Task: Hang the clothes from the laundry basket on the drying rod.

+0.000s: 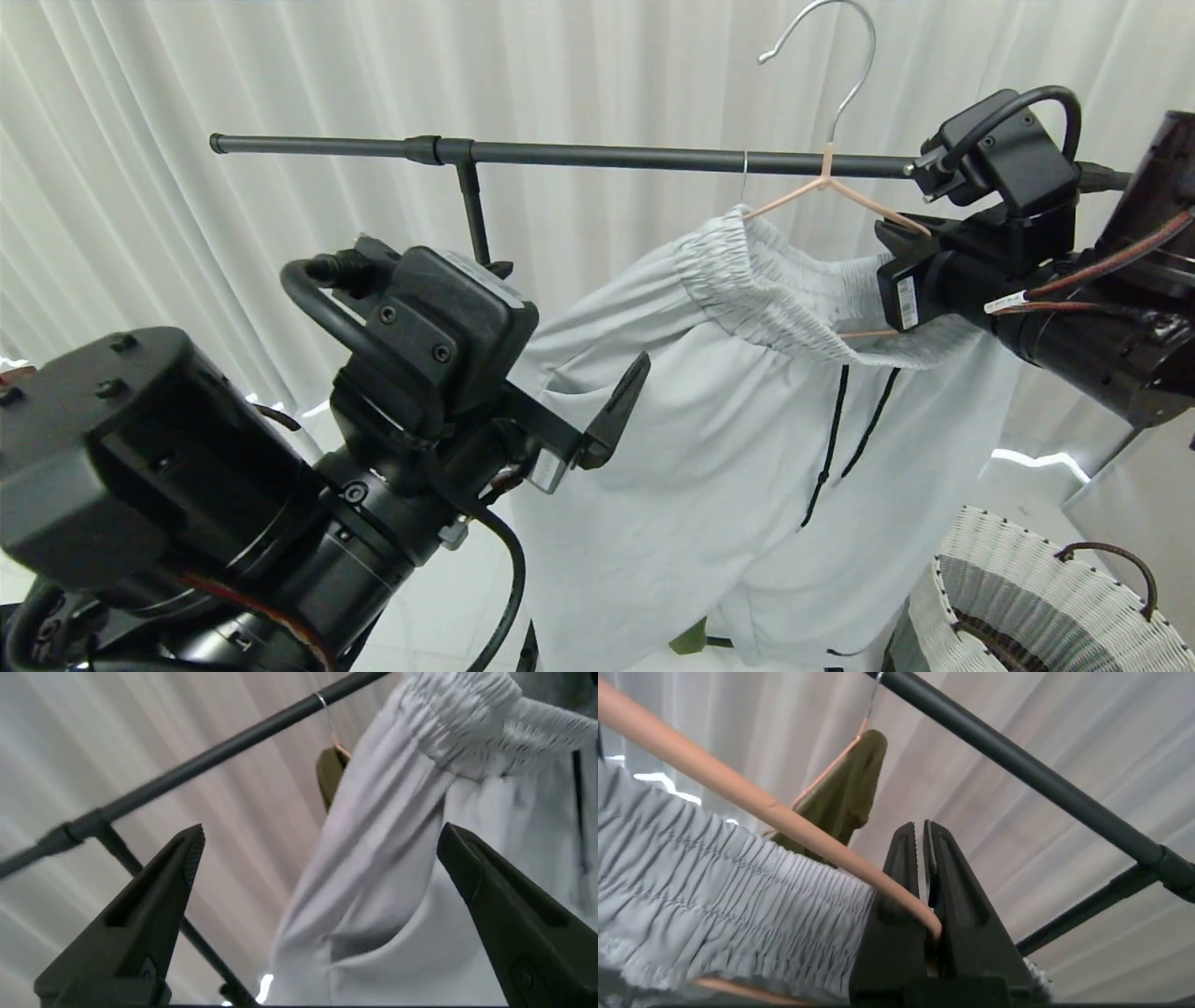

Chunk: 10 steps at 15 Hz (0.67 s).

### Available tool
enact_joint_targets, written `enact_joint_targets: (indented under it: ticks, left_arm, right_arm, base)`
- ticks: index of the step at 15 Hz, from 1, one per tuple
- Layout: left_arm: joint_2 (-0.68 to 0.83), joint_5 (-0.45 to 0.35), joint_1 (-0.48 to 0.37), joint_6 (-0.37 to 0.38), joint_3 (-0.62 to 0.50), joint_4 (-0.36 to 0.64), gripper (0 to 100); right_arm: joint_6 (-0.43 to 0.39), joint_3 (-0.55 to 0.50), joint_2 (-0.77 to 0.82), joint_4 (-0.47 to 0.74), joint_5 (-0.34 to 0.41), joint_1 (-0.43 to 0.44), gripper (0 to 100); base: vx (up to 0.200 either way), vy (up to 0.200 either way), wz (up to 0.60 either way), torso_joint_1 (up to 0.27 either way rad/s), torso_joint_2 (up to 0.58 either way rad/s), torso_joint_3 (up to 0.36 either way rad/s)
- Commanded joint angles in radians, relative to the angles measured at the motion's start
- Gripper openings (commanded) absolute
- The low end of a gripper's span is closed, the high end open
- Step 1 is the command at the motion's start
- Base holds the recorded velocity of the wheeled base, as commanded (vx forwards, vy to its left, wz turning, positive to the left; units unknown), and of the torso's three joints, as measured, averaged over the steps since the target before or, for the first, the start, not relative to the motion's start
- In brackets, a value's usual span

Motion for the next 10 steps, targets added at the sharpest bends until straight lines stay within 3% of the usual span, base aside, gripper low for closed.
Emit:
enact_joint_targets:
  ticks: [1,3,6,10]
  left_arm:
    - [0.007,0.027,0.045,-0.006,0.049,0.0,100]
    - [-0.045,0.027,0.091,-0.041,0.123,0.0,100]
    - [-0.122,0.024,0.095,-0.077,0.261,0.0,100]
    - [-0.033,-0.002,0.124,-0.159,0.318,0.0,100]
  right_arm:
    - [-0.002,0.0,-0.003,0.0,-0.001,-0.024,0]
    - [-0.002,0.003,-0.021,0.011,-0.001,-0.056,0]
    - [-0.002,-0.003,-0.038,0.055,-0.001,-0.082,0]
    - [-0.002,-0.001,-0.07,0.069,0.001,-0.078,0]
  base:
    - [0.0,0.0,0.0,0.0,0.0,0.0]
    - [0.0,0.0,0.0,0.0,0.0,0.0]
    - [0.0,0.0,0.0,0.0,0.0,0.0]
    - [0.0,0.0,0.0,0.0,0.0,0.0]
